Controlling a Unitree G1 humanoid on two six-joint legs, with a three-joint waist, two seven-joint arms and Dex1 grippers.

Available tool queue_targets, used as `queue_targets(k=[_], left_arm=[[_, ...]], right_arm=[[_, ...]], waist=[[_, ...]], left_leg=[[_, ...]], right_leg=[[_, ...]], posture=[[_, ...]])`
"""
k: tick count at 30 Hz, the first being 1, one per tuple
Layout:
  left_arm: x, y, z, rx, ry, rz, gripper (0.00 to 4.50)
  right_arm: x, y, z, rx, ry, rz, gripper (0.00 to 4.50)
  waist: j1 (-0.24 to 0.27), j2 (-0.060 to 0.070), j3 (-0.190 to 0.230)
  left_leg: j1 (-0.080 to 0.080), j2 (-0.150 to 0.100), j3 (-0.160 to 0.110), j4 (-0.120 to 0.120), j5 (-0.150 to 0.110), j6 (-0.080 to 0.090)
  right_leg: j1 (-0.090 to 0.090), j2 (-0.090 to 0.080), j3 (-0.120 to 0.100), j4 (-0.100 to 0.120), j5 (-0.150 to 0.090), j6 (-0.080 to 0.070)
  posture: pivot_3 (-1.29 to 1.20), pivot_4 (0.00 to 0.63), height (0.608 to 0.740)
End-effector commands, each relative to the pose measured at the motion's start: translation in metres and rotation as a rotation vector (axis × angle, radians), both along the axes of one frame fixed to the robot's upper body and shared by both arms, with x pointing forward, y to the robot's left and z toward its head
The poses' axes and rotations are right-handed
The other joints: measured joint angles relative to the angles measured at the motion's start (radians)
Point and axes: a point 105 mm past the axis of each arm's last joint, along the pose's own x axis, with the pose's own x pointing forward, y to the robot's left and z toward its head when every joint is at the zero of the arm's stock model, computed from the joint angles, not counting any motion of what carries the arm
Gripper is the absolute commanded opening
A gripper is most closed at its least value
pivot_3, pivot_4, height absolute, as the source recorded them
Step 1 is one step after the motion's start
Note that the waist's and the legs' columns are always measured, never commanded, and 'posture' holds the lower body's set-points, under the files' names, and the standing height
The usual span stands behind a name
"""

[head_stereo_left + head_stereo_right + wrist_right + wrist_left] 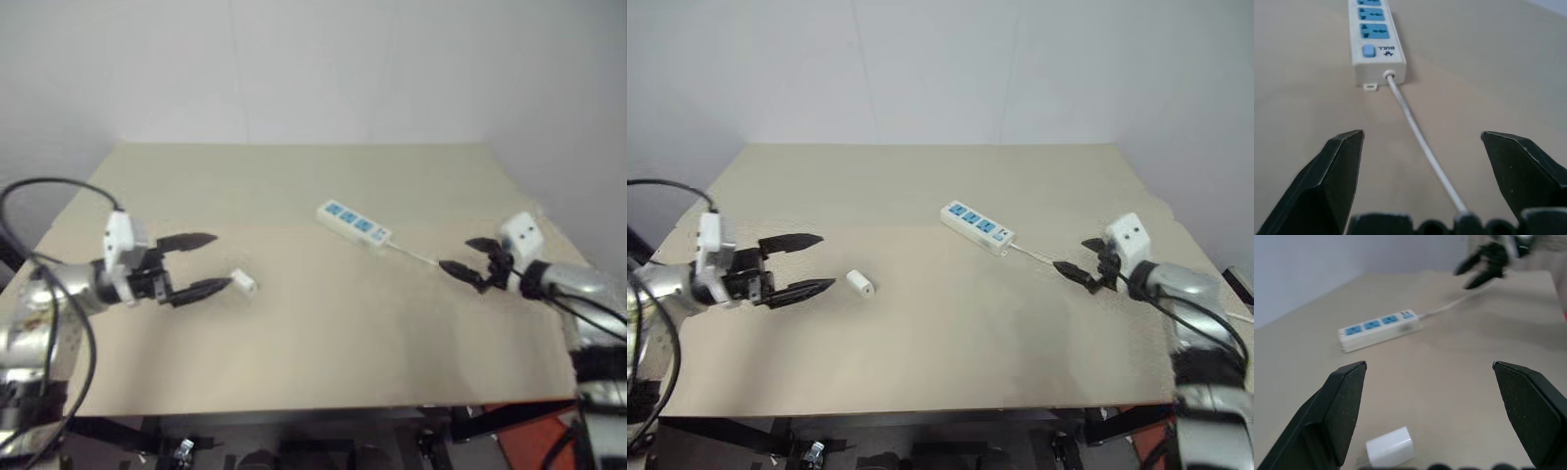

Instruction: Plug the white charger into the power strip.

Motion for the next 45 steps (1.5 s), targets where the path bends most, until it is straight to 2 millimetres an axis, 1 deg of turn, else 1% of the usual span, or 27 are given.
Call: queue_targets(k=[1, 4, 7, 12, 13, 14, 19, 20, 24, 25, 26, 30, 33, 37, 41, 43, 45], left_arm=[[0.004, -0.003, 0.007, 0.088, -0.06, -0.056, 4.5], [0.006, -0.01, 0.013, 0.086, -0.093, -0.09, 4.5], [0.002, -0.015, 0.017, 0.082, -0.114, -0.128, 4.5], [-0.005, -0.018, 0.017, 0.11, -0.117, -0.168, 4.5], [-0.005, -0.019, 0.017, 0.11, -0.116, -0.167, 4.5], [-0.006, -0.019, 0.017, 0.106, -0.116, -0.167, 4.5], [-0.008, -0.022, 0.01, 0.103, -0.106, -0.167, 4.5], [-0.008, -0.022, 0.008, 0.105, -0.103, -0.167, 4.5], [-0.009, -0.022, 0.008, 0.108, -0.104, -0.165, 4.5], [-0.008, -0.022, 0.009, 0.106, -0.106, -0.162, 4.5], [-0.007, -0.022, 0.009, 0.104, -0.109, -0.159, 4.5], [-0.006, -0.023, 0.01, 0.101, -0.112, -0.156, 4.5], [-0.006, -0.023, 0.011, 0.094, -0.113, -0.155, 4.5], [-0.008, -0.024, 0.01, 0.075, -0.098, -0.163, 4.5], [-0.009, -0.028, 0.009, 0.068, -0.089, -0.182, 4.5], [-0.008, -0.031, 0.008, 0.074, -0.087, -0.19, 4.5], [-0.007, -0.031, 0.007, 0.082, -0.086, -0.189, 4.5]], right_arm=[[0.017, 0.002, -0.006, -0.024, 0.026, -0.028, 4.47], [0.022, 0.011, -0.012, -0.03, 0.063, -0.002, 4.47], [0.024, 0.018, -0.018, -0.043, 0.089, 0.015, 4.47], [0.025, 0.02, -0.029, -0.07, 0.153, -0.006, 4.47], [0.025, 0.02, -0.03, -0.069, 0.166, -0.007, 4.11], [0.026, 0.02, -0.03, -0.065, 0.176, -0.013, 3.89], [0.028, 0.02, -0.029, -0.044, 0.209, -0.044, 2.18], [0.027, 0.02, -0.03, -0.049, 0.215, -0.04, 1.92], [0.026, 0.022, -0.031, -0.083, 0.221, -0.017, 0.42], [0.026, 0.022, -0.031, -0.099, 0.22, -0.008, 0.11], [0.026, 0.023, -0.033, -0.105, 0.219, -0.001, 0.02], [0.025, 0.027, -0.031, -0.128, 0.196, 0.043, 0.02], [0.021, 0.032, -0.026, -0.124, 0.167, 0.116, 0.02], [0.003, 0.039, -0.03, -0.131, 0.175, 0.282, 0.02], [-0.018, 0.038, -0.043, -0.12, 0.252, 0.354, 0.02], [-0.035, 0.037, -0.051, -0.125, 0.286, 0.405, 0.02], [-0.05, 0.034, -0.057, -0.133, 0.31, 0.416, 0.02]], waist=[[-0.005, 0.0, 0.0], [-0.005, 0.0, 0.0], [-0.009, 0.0, 0.0], [-0.017, 0.0, 0.0], [-0.017, 0.0, 0.0], [-0.018, 0.0, 0.0], [-0.02, 0.0, 0.0], [-0.021, 0.0, 0.0], [-0.019, 0.0, 0.0], [-0.02, 0.0, 0.0], [-0.02, 0.0, 0.0], [-0.02, 0.0, 0.0], [-0.021, 0.0, 0.0], [-0.019, 0.0, 0.0], [-0.016, 0.0, 0.0], [-0.015, 0.0, 0.0], [-0.011, 0.0, 0.0]], left_leg=[[0.0, 0.0, 0.0, 0.0, 0.0, 0.0], [-0.002, 0.0, 0.0, 0.0, 0.0, 0.0], [-0.004, 0.0, -0.002, 0.001, -0.001, 0.001], [-0.004, 0.0, -0.002, 0.001, 0.0, 0.001], [-0.004, 0.0, -0.003, 0.001, 0.0, 0.001], [-0.004, 0.0, -0.003, 0.001, 0.0, 0.001], [-0.003, 0.0, -0.003, 0.0, 0.0, 0.001], [-0.003, 0.0, -0.003, 0.0, 0.0, 0.001], [-0.003, 0.0, -0.003, 0.0, 0.0, 0.001], [-0.003, 0.0, -0.003, 0.001, 0.0, 0.001], [-0.003, 0.0, -0.003, 0.001, 0.0, 0.001], [-0.002, 0.0, -0.003, 0.0, 0.0, 0.001], [-0.002, 0.0, -0.003, 0.0, 0.0, 0.001], [-0.003, 0.0, -0.003, 0.0, 0.0, 0.001], [-0.003, 0.0, -0.003, 0.0, -0.001, 0.001], [-0.003, 0.0, -0.004, 0.001, -0.001, 0.001], [-0.003, 0.0, -0.004, 0.001, -0.001, 0.001]], right_leg=[[0.0, 0.0, 0.0, 0.0, 0.0, 0.0], [0.0, 0.0, -0.002, 0.001, 0.0, 0.0], [-0.001, -0.002, -0.001, 0.001, 0.0, 0.0], [-0.001, -0.002, -0.001, 0.002, 0.0, 0.001], [-0.001, -0.002, -0.001, 0.002, 0.0, 0.001], [-0.001, -0.002, -0.001, 0.002, 0.0, 0.001], [-0.001, -0.002, -0.001, 0.002, 0.0, 0.001], [-0.001, -0.001, -0.001, 0.002, 0.0, 0.001], [-0.001, -0.001, -0.001, 0.003, 0.0, 0.001], [-0.001, -0.001, -0.001, 0.003, 0.0, 0.001], [-0.001, -0.001, -0.001, 0.002, 0.0, 0.001], [-0.001, -0.001, -0.001, 0.002, 0.0, 0.001], [-0.001, -0.001, -0.001, 0.002, 0.0, 0.001], [-0.001, -0.001, -0.001, 0.003, 0.0, 0.001], [-0.001, -0.001, -0.001, 0.003, 0.0, 0.001], [-0.001, -0.001, -0.001, 0.003, 0.0, 0.001], [0.0, -0.001, -0.002, 0.003, 0.0, 0.001]], posture=[[0.0, 0.15, 0.74], [0.0, 0.15, 0.74], [0.0, 0.15, 0.74], [0.0, 0.15, 0.74], [0.0, 0.15, 0.74], [0.0, 0.15, 0.74], [0.0, 0.15, 0.74], [0.0, 0.15, 0.74], [0.0, 0.15, 0.74], [0.0, 0.15, 0.74], [0.0, 0.15, 0.74], [0.0, 0.15, 0.74], [0.0, 0.15, 0.74], [0.0, 0.15, 0.74], [0.0, 0.15, 0.74], [0.0, 0.15, 0.74], [0.0, 0.15, 0.74]])
